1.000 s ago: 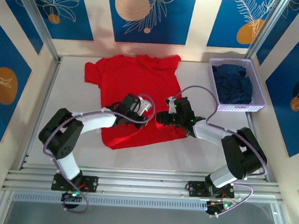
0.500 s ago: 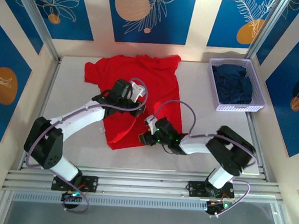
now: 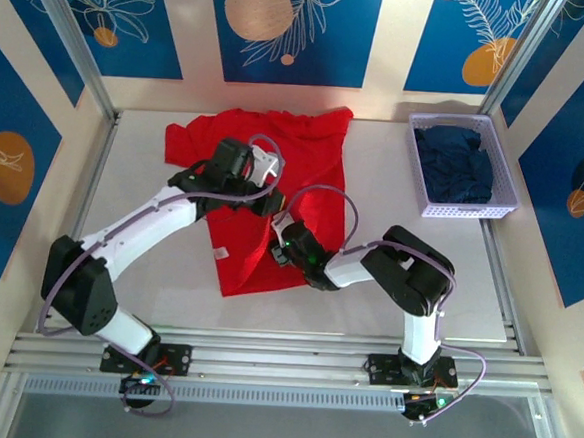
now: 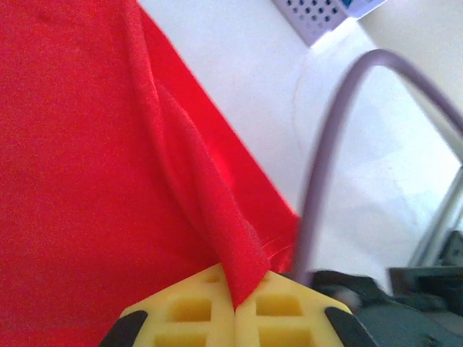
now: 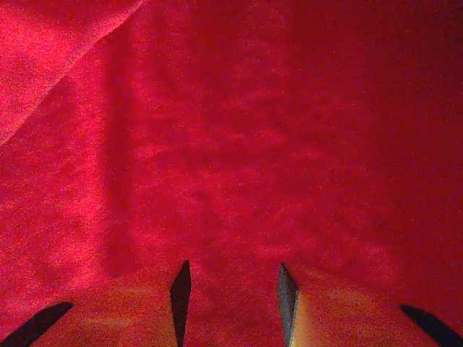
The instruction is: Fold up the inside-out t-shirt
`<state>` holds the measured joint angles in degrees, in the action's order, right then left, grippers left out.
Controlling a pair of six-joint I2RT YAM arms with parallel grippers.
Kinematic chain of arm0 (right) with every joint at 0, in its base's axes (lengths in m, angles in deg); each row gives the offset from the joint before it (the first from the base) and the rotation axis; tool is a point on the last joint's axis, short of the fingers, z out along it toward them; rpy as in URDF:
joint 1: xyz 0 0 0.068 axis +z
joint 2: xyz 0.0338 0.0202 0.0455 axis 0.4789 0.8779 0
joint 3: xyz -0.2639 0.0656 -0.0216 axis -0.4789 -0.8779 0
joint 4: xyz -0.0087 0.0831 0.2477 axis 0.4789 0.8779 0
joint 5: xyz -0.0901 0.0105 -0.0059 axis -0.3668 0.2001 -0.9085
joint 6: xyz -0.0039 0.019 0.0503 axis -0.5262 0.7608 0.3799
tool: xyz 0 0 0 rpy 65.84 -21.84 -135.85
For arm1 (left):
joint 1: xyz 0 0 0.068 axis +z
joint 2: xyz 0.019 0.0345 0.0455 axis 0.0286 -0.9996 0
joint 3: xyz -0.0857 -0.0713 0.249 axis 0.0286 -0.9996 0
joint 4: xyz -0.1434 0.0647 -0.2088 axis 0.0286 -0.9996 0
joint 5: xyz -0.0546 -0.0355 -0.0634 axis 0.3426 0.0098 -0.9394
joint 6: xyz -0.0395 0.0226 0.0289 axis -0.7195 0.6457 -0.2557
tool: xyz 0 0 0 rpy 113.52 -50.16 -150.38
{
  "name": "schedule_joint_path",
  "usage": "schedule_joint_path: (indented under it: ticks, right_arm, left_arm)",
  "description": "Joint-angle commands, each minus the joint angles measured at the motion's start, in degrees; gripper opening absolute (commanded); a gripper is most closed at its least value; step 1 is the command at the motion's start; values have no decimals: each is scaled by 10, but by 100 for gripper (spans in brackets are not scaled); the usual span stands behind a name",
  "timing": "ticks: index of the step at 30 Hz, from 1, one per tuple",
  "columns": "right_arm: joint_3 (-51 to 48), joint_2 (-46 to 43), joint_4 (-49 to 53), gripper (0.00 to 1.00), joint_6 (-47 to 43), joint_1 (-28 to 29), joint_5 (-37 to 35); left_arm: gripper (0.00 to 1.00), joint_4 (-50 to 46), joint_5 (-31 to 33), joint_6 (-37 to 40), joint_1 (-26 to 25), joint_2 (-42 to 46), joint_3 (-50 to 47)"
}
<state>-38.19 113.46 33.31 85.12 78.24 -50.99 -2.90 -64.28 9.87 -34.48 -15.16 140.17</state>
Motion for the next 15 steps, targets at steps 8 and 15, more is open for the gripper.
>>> schedule_joint_path:
  ticks: [8, 15]
  right_arm:
    - [29, -13, 16, 38, -15, -44, -53]
    - [46, -12, 57, 42, 6, -55, -60]
  left_arm:
    - [0, -29, -74, -37, -50, 60, 57]
    - [0, -23, -77, -40, -97, 43, 104]
